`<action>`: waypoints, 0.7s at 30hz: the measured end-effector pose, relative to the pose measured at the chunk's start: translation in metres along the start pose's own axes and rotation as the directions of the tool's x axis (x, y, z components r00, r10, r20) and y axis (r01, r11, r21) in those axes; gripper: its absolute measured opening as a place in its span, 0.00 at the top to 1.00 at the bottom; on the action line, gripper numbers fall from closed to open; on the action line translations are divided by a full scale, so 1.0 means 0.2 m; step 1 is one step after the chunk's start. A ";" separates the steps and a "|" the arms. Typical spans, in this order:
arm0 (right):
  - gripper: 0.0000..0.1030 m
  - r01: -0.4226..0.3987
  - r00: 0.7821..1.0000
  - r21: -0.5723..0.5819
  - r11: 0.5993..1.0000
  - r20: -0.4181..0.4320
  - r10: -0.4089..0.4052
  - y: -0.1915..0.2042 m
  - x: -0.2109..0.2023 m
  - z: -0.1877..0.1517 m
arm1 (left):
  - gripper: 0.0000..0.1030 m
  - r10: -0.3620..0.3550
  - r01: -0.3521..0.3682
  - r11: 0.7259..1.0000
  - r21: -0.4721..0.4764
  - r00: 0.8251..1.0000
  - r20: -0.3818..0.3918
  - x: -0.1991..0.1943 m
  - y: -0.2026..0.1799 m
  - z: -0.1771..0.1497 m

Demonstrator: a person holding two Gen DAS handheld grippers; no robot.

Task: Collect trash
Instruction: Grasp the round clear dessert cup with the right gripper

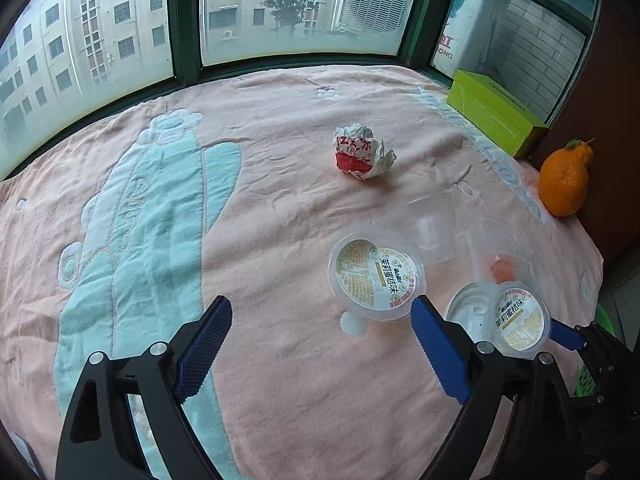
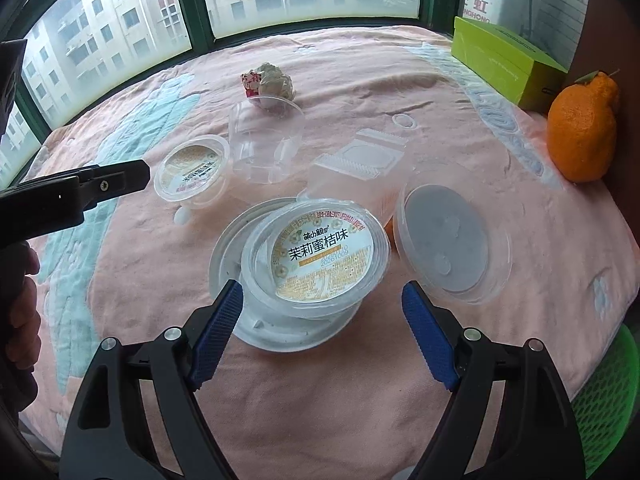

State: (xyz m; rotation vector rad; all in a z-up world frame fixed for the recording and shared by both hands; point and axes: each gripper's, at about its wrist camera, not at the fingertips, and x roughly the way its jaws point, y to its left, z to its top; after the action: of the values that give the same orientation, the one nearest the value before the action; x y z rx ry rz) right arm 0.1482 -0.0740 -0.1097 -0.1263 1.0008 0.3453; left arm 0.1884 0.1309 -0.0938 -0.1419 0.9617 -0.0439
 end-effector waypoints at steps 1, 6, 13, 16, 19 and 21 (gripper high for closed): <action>0.21 0.003 1.000 0.003 1.000 -0.001 -0.003 0.00 0.01 0.00 | 0.15 -0.001 0.001 1.000 0.000 1.000 0.000 0.00 0.00 0.00; 0.21 0.003 1.000 0.011 1.000 0.007 -0.003 0.00 0.01 0.02 | 0.15 -0.001 0.001 1.000 0.014 1.000 -0.003 0.02 -0.01 -0.01; 0.23 -0.019 1.000 0.028 0.999 0.003 0.018 0.00 0.03 0.05 | 0.15 -0.014 0.015 0.998 0.057 1.000 -0.015 0.05 -0.06 -0.02; 0.23 -0.019 1.000 0.034 0.999 0.006 0.019 0.00 0.03 0.06 | 0.15 -0.025 0.026 0.998 0.060 1.000 -0.017 0.06 -0.07 -0.01; 0.23 -0.025 1.000 0.054 0.998 0.004 0.025 -0.02 0.04 0.07 | 0.15 -0.026 0.028 0.997 0.076 0.999 -0.022 0.08 -0.08 0.00; 0.29 -0.032 0.999 0.060 0.998 0.007 0.032 -0.02 0.04 0.07 | 0.15 -0.024 0.026 0.995 0.096 0.999 -0.026 0.09 -0.10 0.02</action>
State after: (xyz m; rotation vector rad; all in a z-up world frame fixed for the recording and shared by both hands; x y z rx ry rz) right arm 0.1646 -0.0731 -0.1095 -0.0548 1.0070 0.3445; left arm 0.2021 0.1095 -0.1045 -0.0649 0.9808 -0.1153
